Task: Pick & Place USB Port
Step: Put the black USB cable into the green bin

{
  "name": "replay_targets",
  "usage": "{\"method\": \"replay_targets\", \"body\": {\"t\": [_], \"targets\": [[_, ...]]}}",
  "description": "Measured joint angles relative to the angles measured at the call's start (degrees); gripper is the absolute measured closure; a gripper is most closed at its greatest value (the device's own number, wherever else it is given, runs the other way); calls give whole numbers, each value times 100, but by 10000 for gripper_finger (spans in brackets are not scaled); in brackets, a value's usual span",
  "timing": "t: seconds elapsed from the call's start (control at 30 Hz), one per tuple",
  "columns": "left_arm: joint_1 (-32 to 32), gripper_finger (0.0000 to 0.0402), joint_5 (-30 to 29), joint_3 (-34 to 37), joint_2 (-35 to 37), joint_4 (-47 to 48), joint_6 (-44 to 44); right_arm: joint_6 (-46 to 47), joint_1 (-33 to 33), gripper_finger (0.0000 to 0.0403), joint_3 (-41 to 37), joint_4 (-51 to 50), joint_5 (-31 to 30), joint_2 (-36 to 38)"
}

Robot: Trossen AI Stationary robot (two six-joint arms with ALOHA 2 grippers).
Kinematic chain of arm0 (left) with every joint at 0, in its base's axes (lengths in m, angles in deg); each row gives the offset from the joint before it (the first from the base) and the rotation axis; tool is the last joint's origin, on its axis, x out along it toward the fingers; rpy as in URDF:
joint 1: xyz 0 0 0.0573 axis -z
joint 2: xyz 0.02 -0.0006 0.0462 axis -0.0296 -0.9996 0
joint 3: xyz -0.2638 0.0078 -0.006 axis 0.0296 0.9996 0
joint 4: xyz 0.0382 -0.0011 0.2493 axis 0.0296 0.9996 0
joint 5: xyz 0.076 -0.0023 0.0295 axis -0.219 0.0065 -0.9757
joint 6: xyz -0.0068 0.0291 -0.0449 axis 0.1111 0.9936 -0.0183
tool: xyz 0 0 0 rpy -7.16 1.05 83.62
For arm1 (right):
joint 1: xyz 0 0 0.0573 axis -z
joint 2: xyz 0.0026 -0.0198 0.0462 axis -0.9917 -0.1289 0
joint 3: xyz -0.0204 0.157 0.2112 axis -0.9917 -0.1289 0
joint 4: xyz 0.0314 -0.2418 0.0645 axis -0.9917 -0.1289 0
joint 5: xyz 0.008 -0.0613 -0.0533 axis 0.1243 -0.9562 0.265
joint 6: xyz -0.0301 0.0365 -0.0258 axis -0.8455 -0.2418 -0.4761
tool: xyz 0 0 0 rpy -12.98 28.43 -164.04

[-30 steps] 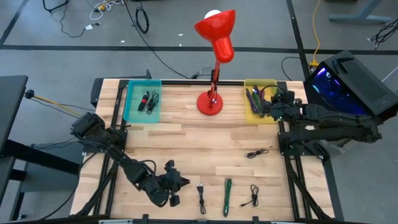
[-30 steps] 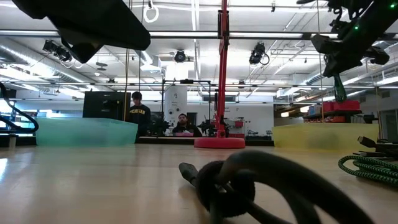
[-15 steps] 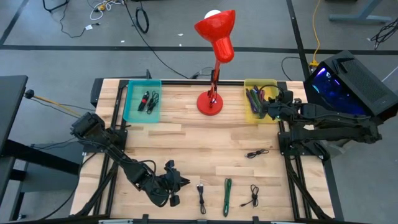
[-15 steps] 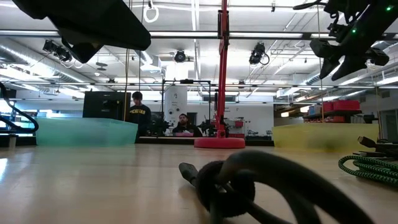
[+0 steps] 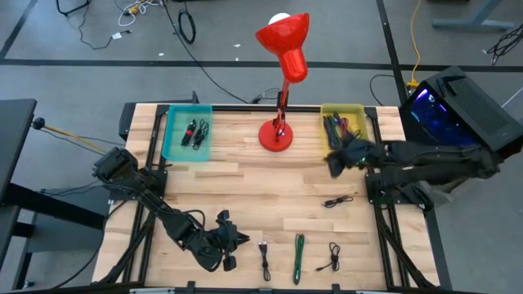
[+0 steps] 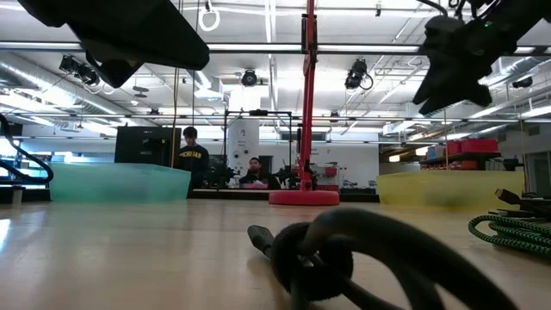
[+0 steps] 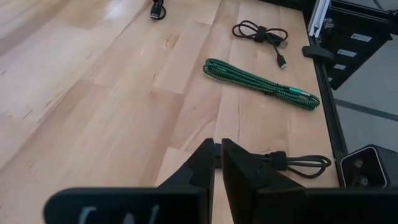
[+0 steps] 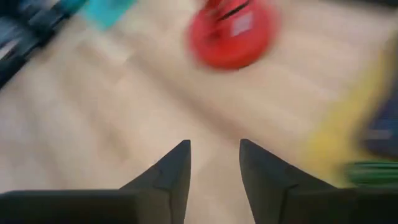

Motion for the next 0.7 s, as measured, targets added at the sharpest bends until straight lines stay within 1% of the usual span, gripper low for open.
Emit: {"method": "replay_targets", "body": {"t": [0.1, 0.2, 0.3, 0.53, 0.7], "targets": [[0, 369, 0, 0, 0, 0, 0, -59, -488, 269, -314, 759, 363, -221], [-2, 369, 0, 0, 2, 0, 0, -153, -864, 275, -471, 1150, 440, -407], [-2, 369, 2, 0, 2, 0, -2, -179, -1148, 282, -513, 1154, 444, -530], [-2, 369, 4, 0, 2, 2, 0, -157, -1957, 291, -518, 1084, 885, -757], [-2, 369, 4, 0, 2, 2, -11, 236, -2411, 288, -518, 801, 1051, -940]]}}
